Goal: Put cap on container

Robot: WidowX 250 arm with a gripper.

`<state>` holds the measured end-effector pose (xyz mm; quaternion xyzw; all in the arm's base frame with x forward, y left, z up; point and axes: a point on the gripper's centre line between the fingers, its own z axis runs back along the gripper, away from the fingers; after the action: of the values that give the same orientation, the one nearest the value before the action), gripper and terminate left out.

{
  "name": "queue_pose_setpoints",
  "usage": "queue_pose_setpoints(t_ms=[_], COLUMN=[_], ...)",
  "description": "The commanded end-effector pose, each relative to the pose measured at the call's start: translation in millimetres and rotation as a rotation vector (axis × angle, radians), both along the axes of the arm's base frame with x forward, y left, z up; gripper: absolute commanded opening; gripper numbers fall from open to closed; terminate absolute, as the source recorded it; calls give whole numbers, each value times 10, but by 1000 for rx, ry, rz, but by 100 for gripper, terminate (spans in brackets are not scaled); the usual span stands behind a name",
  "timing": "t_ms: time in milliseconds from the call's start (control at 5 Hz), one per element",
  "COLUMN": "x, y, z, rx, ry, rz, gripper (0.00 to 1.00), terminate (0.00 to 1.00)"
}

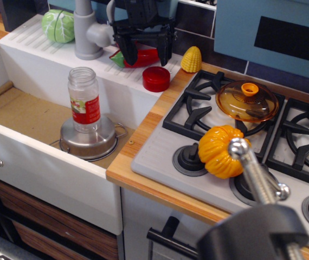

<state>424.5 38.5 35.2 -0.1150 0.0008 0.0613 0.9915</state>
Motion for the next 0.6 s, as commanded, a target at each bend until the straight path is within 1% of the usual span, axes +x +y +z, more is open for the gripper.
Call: queue_pose_setpoints(t_ms=[0,200,400], x=[163,172,179], y=[-57,-126,-170], z=[69,35,-51], rx=[41,33,43], ry=[-79,-68,-70], rz=[17,15,21], gripper=[100,100,100], terminate=[0,0,0])
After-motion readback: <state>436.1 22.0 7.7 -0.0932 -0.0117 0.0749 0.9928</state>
